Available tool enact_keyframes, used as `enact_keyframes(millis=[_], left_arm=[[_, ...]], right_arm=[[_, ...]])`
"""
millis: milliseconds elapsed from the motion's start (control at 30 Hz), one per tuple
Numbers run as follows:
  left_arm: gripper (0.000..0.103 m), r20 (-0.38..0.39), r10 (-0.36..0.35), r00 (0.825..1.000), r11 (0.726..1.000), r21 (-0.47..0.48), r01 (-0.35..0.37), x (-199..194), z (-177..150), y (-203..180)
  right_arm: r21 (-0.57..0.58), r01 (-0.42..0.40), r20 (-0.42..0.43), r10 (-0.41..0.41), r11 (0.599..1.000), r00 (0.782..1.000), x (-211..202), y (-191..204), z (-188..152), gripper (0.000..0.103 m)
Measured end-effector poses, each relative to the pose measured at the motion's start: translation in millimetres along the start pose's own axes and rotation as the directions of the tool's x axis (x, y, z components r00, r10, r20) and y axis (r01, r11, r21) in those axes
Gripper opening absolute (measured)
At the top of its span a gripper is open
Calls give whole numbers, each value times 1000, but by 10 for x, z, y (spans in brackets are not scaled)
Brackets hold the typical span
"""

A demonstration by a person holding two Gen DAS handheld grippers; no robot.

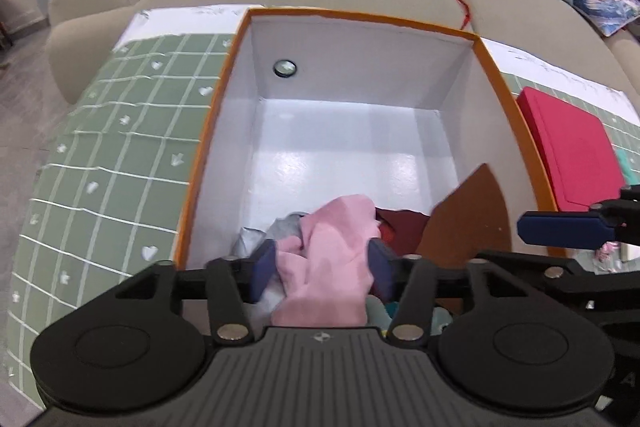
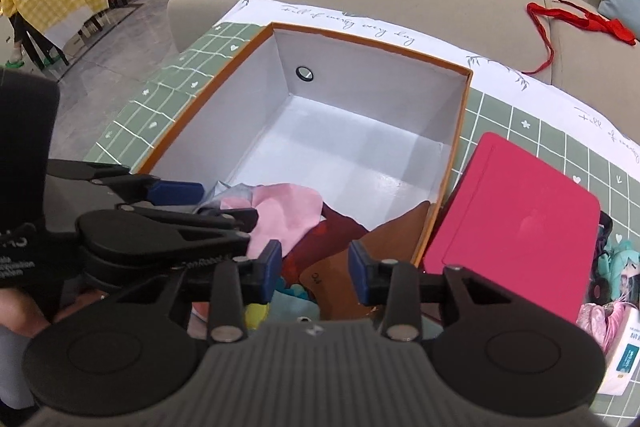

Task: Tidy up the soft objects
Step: 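Open the right tool to drop the felt while the left releases the pink cloth, then withdraw both tools from the white box back toward the pile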

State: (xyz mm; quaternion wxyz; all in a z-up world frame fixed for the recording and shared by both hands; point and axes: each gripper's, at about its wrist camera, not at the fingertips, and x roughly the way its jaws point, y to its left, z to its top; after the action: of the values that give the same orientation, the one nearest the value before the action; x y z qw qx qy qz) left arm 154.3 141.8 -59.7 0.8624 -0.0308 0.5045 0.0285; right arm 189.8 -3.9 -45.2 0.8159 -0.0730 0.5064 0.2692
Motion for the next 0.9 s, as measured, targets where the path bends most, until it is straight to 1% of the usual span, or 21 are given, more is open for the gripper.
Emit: enact_keyframes(millis=[67,133,200,300,400,500,533,567,633,667,733,833,900], left_arm=[[77,26,7,1000,1000,7,-7,-34,-5,-9],[79,28,3,1000,1000,1,-3,-50,4,-5],[83,29,-7,1000,1000,-13,8,-63,8,5],[85,35,-38,999,998,-44,39,-103,12,38],[87,42,-51,998,996,-65,53,-164,16,44],[87,53,-42,998,996,-71,45,-232,22,22],[87,55,-36,998,996,-77,40,-269,26,4],[87,60,-36,998,996,-80,41,-308,32,-20],[87,81,-58,995,996,-68,64,-413,61,-104],[87,91,-72,993,995,-57,78,-464,73,-160],[87,110,-102,989,994,-38,107,-567,86,-296],[87,124,-149,981,989,1,150,-679,66,-526],[87,121,-181,976,983,39,177,-717,40,-708]], right_arm=[[12,-14,7,14,1000,1000,-28,-22,-4,37],[17,-15,11,15,1000,1000,-49,-29,-9,37],[19,-20,27,20,1000,999,-81,-33,-16,37],[23,-18,63,16,1000,998,-174,-24,-19,37],[41,-23,94,19,999,995,-275,-47,-11,40],[54,-34,130,27,998,991,-409,-102,-11,44],[53,-28,144,21,998,989,-466,-129,-14,46],[46,-21,152,14,999,988,-527,-168,-18,51],[40,7,164,-14,999,986,-643,-281,-38,56],[49,32,172,-40,998,984,-713,-379,-56,59],[80,73,178,-86,994,980,-818,-592,-102,59],[163,146,179,-174,976,968,-977,-1053,-248,61],[205,214,162,-249,955,955,-1023,-1367,-390,67]])
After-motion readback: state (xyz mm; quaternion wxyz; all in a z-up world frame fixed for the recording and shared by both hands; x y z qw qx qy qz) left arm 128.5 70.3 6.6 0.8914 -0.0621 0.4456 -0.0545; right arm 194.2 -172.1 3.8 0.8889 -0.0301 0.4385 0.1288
